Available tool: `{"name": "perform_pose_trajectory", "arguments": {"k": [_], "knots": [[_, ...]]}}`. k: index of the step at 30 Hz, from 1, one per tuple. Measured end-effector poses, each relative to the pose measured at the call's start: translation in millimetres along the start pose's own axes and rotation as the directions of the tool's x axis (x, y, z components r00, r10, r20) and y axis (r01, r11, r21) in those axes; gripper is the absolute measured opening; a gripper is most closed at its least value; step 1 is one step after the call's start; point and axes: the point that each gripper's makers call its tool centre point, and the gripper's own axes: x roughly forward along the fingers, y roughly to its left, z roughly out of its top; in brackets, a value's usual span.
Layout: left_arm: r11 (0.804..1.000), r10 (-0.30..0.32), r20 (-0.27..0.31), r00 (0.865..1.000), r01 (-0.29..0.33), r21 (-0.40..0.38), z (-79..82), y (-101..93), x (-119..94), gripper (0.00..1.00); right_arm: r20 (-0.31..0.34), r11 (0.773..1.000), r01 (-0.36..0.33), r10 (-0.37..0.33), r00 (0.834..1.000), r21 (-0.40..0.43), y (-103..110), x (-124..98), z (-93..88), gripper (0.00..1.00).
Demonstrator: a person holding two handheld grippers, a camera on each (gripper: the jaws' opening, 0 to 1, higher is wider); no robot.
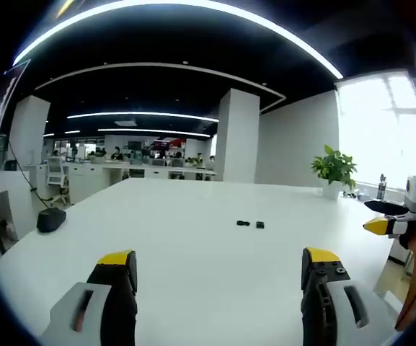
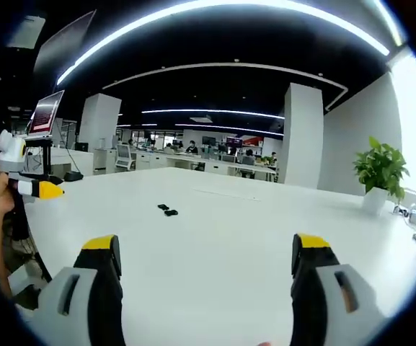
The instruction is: Snap the two parts of the plastic buckle together until the buckle closes and remains connected.
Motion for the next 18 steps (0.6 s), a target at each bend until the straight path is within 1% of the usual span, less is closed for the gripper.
{"name": "perform_pose_trajectory", "arguments": {"k": [4, 7, 10, 18], "knots": [[1.000, 0.000, -0.009, 1.000, 0.000, 0.008, -1.2, -2.5, 0.3, 0.96, 0.001, 1.000, -0.001, 0.001, 1.000, 0.004, -1.1, -1.1, -1.3, 1.00], [1.000, -0.006, -0.006, 1.000, 0.006, 0.014, 0.3, -5.8, -0.4, 0.96, -0.004, 1.000, 0.003, -0.003, 1.000, 0.002, -2.8, -2.0, -2.6, 1.00], [1.000, -0.006, -0.003, 1.000, 0.006, 0.018, 1.5, -7.2, 0.1, 0.96, 0.004, 1.000, 0.002, -0.002, 1.000, 0.004, -2.7, -3.1, -2.0, 1.00], [1.000, -0.008, -0.025, 1.000, 0.008, 0.026, -2.3, -8.6, 5.3, 0.96, 0.004, 1.000, -0.011, 0.011, 1.000, 0.009, -0.5, -0.3, -4.2, 1.00]]}}
